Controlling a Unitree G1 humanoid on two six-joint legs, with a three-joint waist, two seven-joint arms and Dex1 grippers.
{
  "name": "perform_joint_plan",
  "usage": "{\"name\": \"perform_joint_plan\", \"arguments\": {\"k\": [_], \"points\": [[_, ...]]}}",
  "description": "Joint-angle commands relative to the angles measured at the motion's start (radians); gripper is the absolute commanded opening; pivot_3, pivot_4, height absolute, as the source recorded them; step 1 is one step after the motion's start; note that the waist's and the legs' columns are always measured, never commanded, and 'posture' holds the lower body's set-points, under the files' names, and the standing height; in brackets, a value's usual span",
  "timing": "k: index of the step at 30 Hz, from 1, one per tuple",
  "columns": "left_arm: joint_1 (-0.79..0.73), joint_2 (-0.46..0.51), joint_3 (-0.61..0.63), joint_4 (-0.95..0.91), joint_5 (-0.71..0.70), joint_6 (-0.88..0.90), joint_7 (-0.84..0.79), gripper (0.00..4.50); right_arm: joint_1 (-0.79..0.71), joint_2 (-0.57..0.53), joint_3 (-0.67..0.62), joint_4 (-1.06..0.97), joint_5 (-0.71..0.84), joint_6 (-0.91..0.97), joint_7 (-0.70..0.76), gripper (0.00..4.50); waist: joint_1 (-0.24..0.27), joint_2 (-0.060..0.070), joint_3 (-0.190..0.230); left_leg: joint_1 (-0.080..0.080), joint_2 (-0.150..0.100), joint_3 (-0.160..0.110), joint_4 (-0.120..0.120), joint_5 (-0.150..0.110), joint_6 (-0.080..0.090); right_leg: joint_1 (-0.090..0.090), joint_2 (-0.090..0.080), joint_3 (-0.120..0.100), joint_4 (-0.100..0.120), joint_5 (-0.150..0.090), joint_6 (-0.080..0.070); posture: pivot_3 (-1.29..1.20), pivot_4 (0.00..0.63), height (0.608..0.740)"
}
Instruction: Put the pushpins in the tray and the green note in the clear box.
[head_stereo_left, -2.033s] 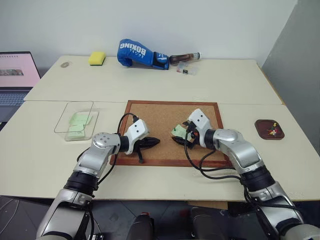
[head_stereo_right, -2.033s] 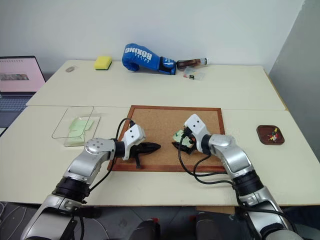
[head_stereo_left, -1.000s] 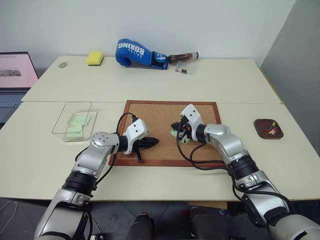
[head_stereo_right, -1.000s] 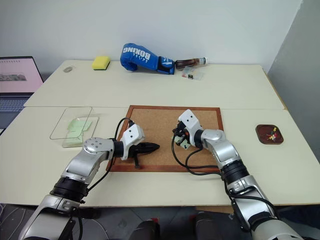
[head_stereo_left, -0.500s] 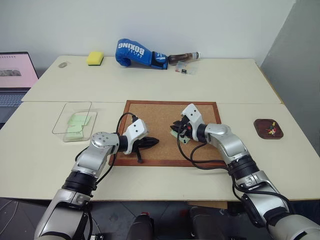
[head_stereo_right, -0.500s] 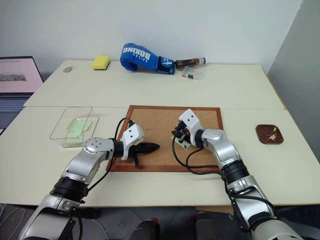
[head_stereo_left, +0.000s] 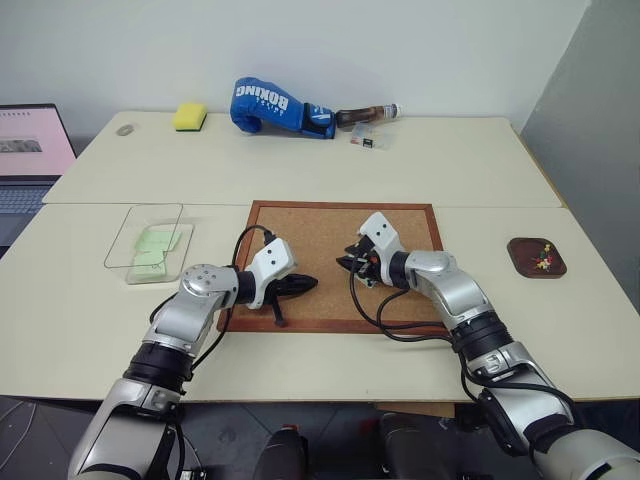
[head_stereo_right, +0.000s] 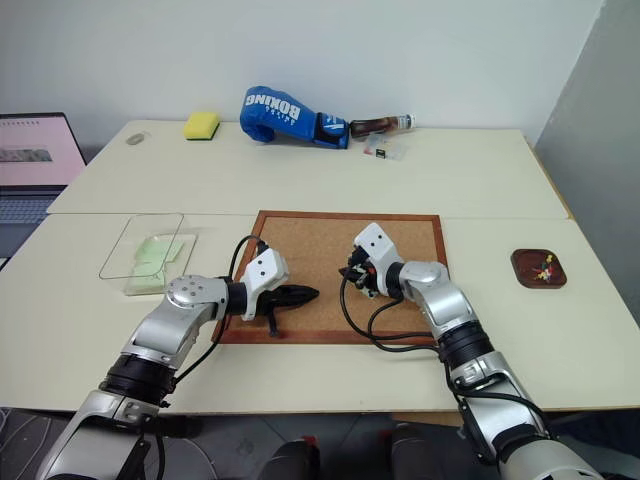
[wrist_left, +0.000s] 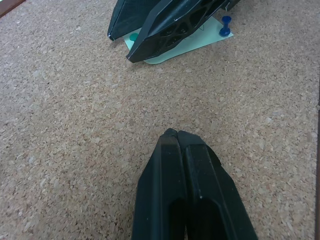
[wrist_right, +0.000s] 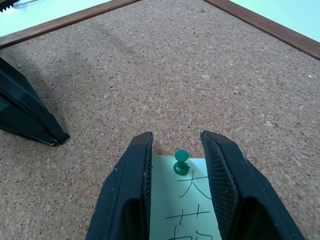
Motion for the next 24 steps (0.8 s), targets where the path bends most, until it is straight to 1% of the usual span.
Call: {"name": "perform_joint_plan", "arguments": {"k": [1, 3, 7, 12, 19, 24], "points": [[0.018, 0.021, -0.004, 0.014, 0.036, 0.014, 0.012, 0.0, -0.009, 0.002, -0.004, -0.006, -0.001, -0.017, 0.015, 1.04, 0.0, 0.0, 0.0, 0.0, 0.0, 0.0, 0.0, 0.0, 0.0, 0.0, 0.0, 0.0, 0.0, 0.0, 0.0, 0.0, 0.15, 0.74], [0.019, 0.02, -0.004, 0.011, 0.035, 0.015, 0.012, 0.0, -0.007, 0.003, -0.003, -0.007, -0.002, -0.017, 0.018, 0.63, 0.0, 0.0, 0.0, 0.0, 0.0, 0.0, 0.0, 0.0, 0.0, 0.0, 0.0, 0.0, 0.0, 0.0, 0.0, 0.0, 0.15, 0.74], [0.022, 0.019, -0.006, 0.004, 0.034, 0.02, 0.011, 0.0, -0.01, 0.003, -0.003, -0.002, -0.005, -0.021, 0.02, 0.03, -0.001, 0.0, 0.0, 0.0, 0.0, 0.0, -0.001, 0.0, 0.0, 0.0, 0.0, 0.0, -0.001, 0.0, 0.0, 0.0, 0.15, 0.74], [0.017, 0.024, -0.008, 0.01, 0.039, 0.023, 0.009, 0.0, -0.019, 0.009, -0.012, 0.003, -0.002, -0.031, 0.019, 0.03, -0.002, 0.0, 0.0, 0.0, 0.0, 0.0, -0.001, 0.0, 0.0, 0.0, 0.0, 0.0, -0.001, 0.0, 0.0, 0.0, 0.15, 0.74], [0.02, 0.033, -0.024, 0.019, 0.056, 0.027, 0.006, 0.0, -0.011, 0.016, -0.056, -0.068, 0.036, -0.032, 0.018, 0.03, -0.005, 0.0, 0.0, 0.0, 0.0, 0.0, -0.001, 0.0, 0.0, 0.0, 0.0, 0.0, -0.001, 0.0, 0.0, 0.0, 0.15, 0.74], [0.017, 0.027, -0.034, 0.018, 0.056, 0.037, 0.004, 0.0, 0.023, 0.001, -0.051, -0.145, 0.04, -0.008, 0.022, 0.03, -0.005, 0.0, 0.0, -0.001, 0.0, 0.0, -0.002, 0.0, 0.0, -0.001, 0.0, 0.0, -0.001, 0.0, 0.0, 0.0, 0.15, 0.74]]}}
